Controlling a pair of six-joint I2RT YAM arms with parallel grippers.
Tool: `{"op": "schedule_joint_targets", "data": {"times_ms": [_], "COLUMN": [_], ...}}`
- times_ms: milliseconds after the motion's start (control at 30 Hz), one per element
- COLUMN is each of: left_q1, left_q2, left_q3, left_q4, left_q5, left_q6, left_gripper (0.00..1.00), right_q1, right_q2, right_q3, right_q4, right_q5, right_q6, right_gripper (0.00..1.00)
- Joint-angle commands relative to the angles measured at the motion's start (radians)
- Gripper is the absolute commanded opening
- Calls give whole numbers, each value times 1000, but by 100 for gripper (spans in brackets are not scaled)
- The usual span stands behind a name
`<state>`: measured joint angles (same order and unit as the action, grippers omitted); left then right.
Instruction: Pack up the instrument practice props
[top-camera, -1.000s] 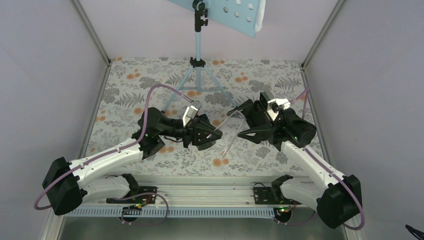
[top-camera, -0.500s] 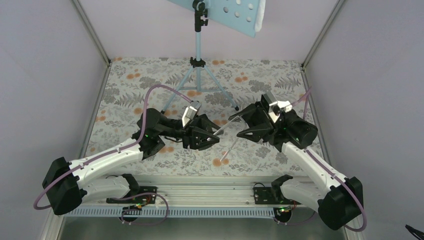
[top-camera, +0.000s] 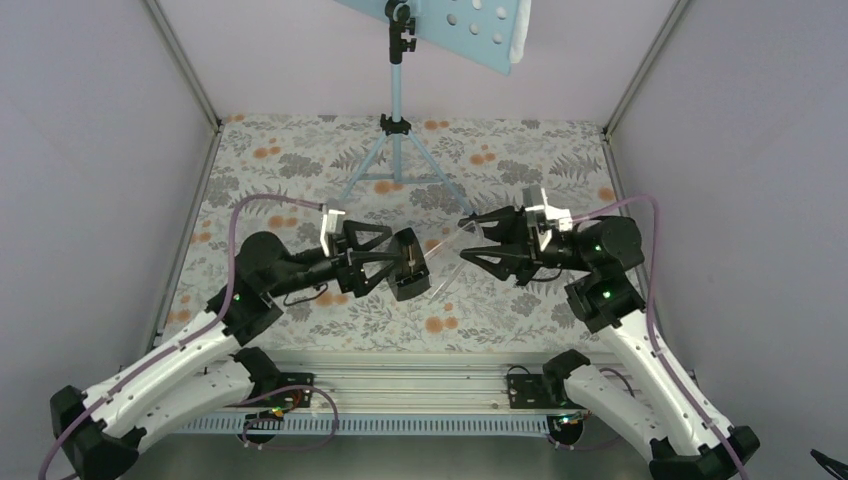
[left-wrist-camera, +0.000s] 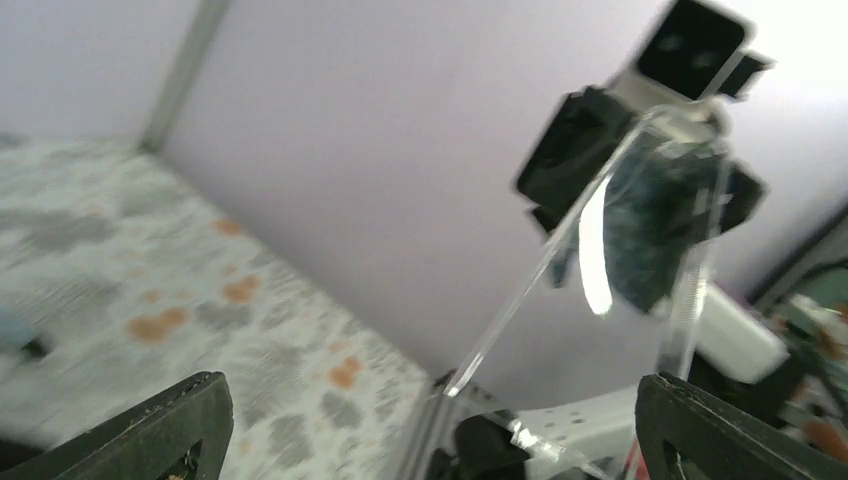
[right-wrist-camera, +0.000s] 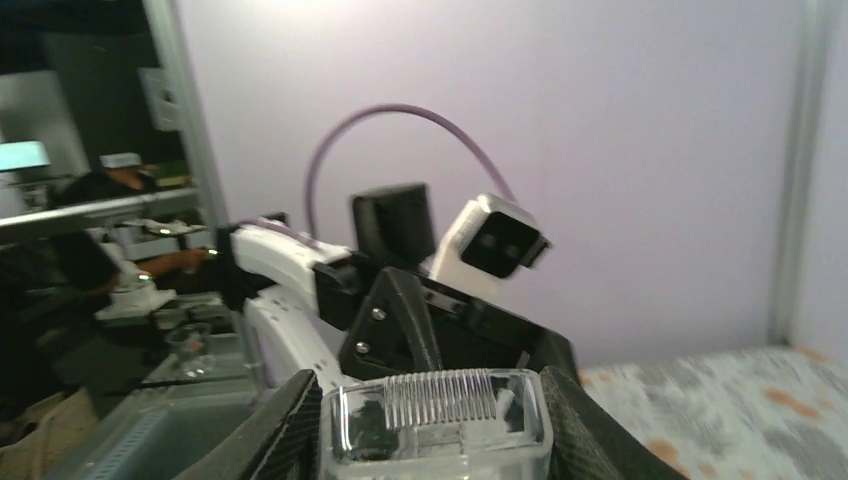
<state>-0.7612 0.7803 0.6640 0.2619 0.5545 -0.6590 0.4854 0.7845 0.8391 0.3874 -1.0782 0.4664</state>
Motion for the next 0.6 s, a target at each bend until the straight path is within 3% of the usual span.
{"op": "schedule_joint_targets", "data": {"times_ms": [0, 167, 367, 567], "left_q1": [8, 8, 5, -24], "left_q2": [-54, -46, 140, 357], "left_q3": [-70, -219, -345, -329], "left_q4": [-299, -319, -97, 70], "left_q5": [-241, -279, -174, -139], "left_q6": [33, -28, -82, -55], "left_gripper": [100, 100, 100, 100], "right_q1": [11, 15, 30, 48], "right_q2": [-34, -65, -95, -102], "right_q3": [-27, -146, -242, -275], "right_q4": [-446, -450, -406, -422], "right_q5": [181, 341, 500, 593], "right_q6": [-254, -215, -147, -153], "right_gripper": [28, 27, 27, 28]}}
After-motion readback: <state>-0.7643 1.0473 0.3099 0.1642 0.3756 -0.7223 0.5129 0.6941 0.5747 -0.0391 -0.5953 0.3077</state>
